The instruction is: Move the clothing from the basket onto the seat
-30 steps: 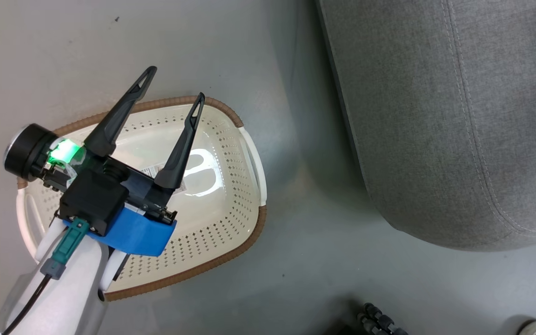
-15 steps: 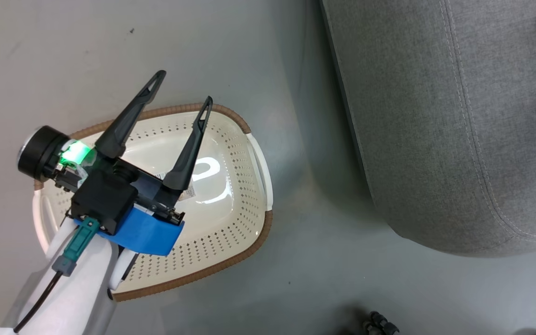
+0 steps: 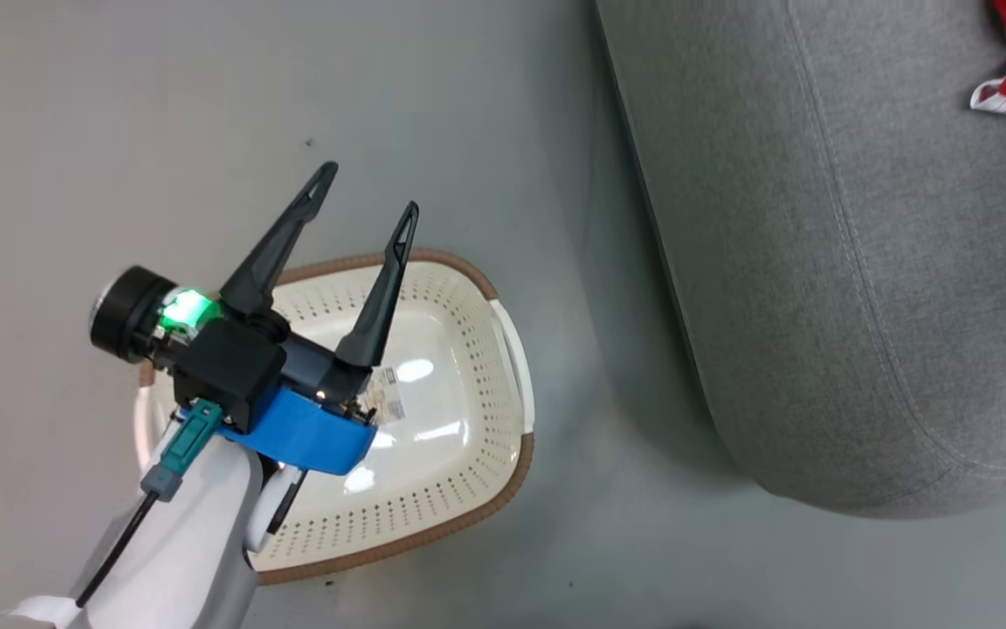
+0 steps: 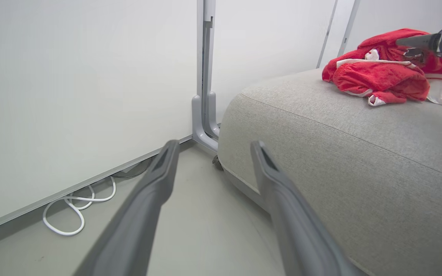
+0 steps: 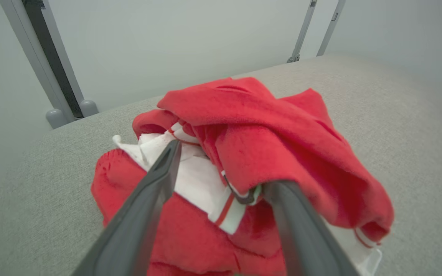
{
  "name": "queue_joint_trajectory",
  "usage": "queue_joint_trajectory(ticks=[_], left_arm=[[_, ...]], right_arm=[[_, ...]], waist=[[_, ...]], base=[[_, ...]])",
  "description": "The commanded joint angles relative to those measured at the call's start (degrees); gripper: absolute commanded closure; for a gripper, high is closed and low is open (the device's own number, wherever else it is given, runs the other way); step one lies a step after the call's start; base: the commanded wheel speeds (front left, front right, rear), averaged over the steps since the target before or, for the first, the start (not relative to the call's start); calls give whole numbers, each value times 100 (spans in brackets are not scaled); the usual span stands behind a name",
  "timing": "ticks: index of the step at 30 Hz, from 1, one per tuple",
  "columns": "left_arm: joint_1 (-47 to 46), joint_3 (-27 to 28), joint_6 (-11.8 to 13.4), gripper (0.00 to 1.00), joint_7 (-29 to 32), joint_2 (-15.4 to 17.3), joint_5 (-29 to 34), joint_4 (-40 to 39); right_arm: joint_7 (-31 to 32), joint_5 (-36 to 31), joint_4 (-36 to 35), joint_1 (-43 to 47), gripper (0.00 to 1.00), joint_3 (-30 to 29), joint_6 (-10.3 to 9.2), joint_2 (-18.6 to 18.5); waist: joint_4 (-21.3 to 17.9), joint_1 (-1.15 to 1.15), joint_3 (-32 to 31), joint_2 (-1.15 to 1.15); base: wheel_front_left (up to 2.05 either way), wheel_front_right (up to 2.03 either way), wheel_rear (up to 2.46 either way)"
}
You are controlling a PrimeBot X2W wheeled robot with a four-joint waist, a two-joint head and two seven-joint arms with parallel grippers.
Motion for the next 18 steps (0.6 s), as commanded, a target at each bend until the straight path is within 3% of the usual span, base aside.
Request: queue_joint_trajectory(ticks=[1, 6, 18], left_arm=[[61, 8, 16, 0, -32, -44, -33, 81], [291, 157, 63, 0, -41, -223, -153, 244], [1205, 853, 144, 0, -44, -492, -271, 519]], right_arm=[[-46, 34, 27, 167, 0, 62, 1, -2], [-140, 143, -13, 526, 0, 411, 1, 97], [-423, 569, -545, 1707, 0, 1514, 1, 885]], waist=[[114, 0, -279, 0], [193, 0, -735, 0], [265, 0, -1784, 0]], base=[[0, 0, 0], [0, 0, 0], [0, 0, 0]])
